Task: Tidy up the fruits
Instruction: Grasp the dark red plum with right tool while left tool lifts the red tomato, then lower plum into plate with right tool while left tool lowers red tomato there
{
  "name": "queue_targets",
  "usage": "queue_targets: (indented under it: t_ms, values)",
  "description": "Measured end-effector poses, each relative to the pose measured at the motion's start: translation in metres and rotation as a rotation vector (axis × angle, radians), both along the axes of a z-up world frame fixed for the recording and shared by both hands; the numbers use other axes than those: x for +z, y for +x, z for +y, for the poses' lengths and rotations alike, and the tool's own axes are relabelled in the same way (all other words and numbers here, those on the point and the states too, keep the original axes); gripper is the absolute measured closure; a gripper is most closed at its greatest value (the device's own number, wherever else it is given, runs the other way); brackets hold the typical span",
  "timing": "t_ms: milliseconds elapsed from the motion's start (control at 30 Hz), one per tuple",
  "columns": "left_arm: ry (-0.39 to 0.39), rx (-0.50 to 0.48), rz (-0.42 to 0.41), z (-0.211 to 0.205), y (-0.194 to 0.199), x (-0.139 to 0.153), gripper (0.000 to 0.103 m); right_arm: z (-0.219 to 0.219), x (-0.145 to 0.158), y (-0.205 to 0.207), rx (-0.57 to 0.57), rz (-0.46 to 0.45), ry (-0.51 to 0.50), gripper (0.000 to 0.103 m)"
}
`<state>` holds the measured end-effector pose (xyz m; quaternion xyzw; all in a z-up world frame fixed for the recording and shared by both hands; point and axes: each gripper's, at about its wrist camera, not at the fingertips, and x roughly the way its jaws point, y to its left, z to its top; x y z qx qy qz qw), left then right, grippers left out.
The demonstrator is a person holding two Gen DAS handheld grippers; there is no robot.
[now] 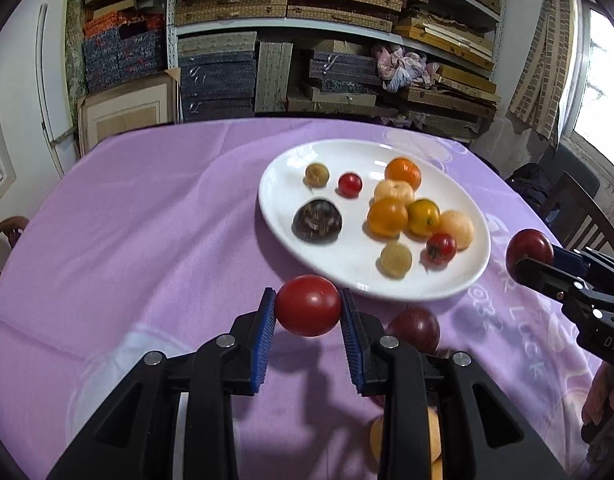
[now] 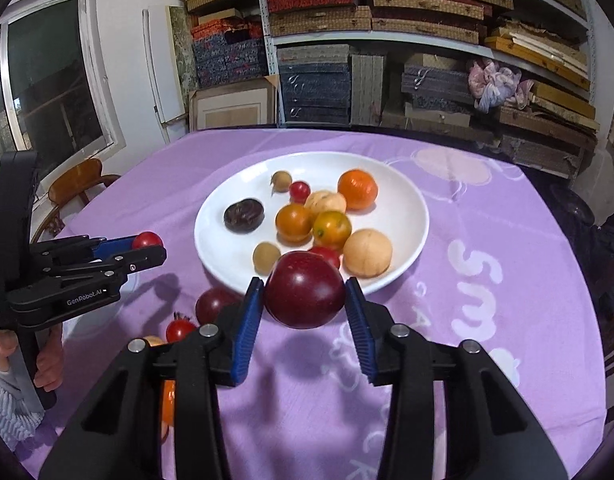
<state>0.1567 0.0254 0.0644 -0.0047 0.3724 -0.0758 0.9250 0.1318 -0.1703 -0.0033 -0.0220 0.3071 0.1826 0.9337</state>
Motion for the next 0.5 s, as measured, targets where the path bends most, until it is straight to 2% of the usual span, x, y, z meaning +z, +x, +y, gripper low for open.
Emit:
queue_targets:
  t_ms: [67,167,400,500]
  values:
    - [-0.018,-0.004,0.007,-0.008,0.019,0.011,0.071,0.004,0.011,0.017,-0.010,-0.002,-0.020,0.062]
    - [-0.005,-0.013,0.013,-0.024,0.043,0.016,0.071,0.015,0.017,0.046,-0.019,0.007,-0.050,0.062]
    - [0.046,-0.006,0.074,-0.047,0.081,-0.011,0.071,0.033,0.004,0.099,-0.038,0.063,-0.071,0.062]
    - [0.061,0.002,0.070,-0.045,0.079,-0.017,0.070,0.026,0.004,0.094,-0.051,0.032,-0.042,0.044]
